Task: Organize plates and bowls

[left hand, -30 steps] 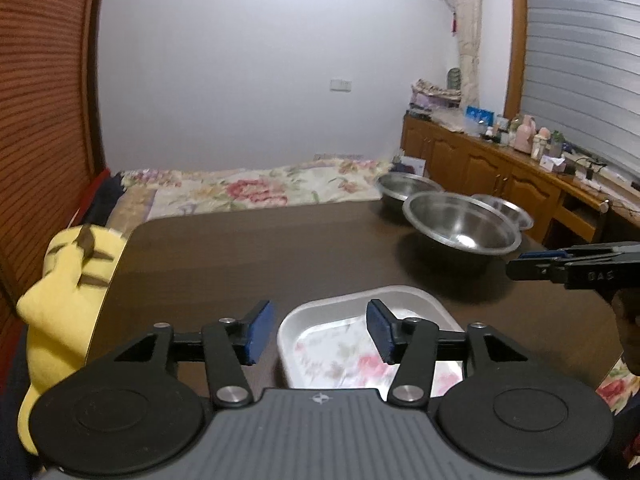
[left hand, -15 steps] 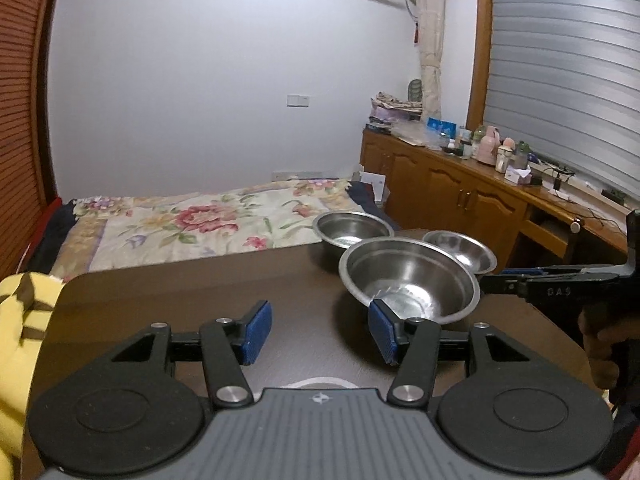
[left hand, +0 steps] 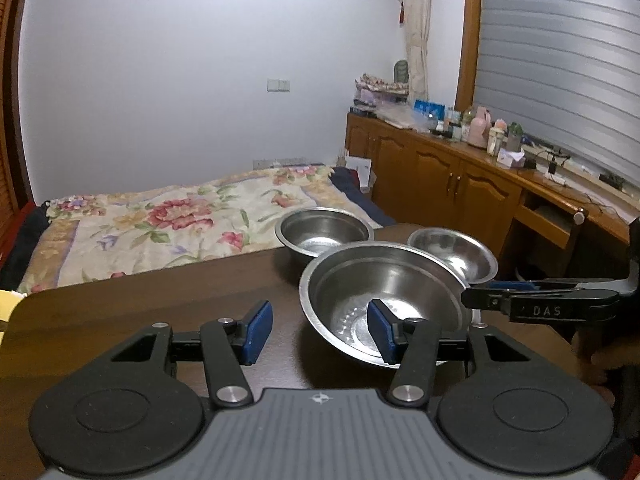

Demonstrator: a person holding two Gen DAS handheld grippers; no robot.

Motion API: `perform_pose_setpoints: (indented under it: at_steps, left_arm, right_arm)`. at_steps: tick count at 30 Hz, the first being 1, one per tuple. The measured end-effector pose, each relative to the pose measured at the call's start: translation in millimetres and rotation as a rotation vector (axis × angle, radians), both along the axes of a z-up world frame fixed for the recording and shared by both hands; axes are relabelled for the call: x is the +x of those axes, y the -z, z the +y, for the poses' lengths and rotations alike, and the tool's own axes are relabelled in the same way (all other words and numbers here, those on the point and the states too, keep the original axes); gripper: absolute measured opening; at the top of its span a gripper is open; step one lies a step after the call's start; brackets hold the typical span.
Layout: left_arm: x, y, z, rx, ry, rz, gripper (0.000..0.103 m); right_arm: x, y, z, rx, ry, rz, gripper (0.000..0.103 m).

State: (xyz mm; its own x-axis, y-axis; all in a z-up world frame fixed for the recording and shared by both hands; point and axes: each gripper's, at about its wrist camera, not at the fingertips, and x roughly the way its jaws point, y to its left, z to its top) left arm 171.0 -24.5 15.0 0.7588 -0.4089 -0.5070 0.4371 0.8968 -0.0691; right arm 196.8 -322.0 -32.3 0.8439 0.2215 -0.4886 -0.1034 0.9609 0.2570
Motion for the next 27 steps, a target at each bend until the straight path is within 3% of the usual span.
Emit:
perform_pose_setpoints:
  at_steps: [12,23,27]
  left_arm:
    - [30.2,20.4,-15.8,0.021,-0.015,0.077,0.044]
    - [51.2,30.7,-19.3,0.0,-0.021,0.148,0.041]
    - [59.3,34.2,-21.0,-0.006,-0.026,0.172,0.036]
  right_arm:
    - [12.3,8.3,-4.3,0.032,-0.001,0.046,0.05]
    - [19.6,13.6,-1.3,0.039,-0.009,0.068,0.049]
    - [21.5,13.9,-0.1,0.038,-0.017,0.074,0.049]
